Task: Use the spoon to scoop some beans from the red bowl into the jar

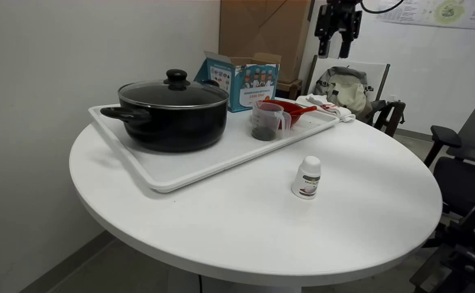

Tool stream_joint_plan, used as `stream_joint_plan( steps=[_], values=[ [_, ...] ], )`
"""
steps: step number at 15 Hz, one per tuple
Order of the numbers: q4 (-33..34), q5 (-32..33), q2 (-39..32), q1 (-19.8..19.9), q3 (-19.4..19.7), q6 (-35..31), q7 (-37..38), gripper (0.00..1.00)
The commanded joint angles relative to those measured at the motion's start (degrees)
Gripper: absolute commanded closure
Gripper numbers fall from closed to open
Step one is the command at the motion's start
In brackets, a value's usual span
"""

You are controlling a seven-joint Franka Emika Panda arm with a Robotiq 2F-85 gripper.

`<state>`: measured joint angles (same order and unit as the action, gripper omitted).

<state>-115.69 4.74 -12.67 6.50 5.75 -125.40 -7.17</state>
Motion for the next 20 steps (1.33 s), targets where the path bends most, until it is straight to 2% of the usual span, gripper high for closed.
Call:
stream_joint_plan(
  steps=[1,7,12,20],
  values=[
    [9.44,-2.3,-9.18,0.32,-0.87,1.58,-0.43,0.0],
    [18.86,-3.14,-20.46,0.51,-1.92,4.29,-0.17,0.0],
    [23.65,-2.92,-25.79,0.17,-2.71,6.94,0.17,0.0],
    [24.67,-2.46,-29.78,0.06,-2.79,9.37,0.77,0.0]
  ],
)
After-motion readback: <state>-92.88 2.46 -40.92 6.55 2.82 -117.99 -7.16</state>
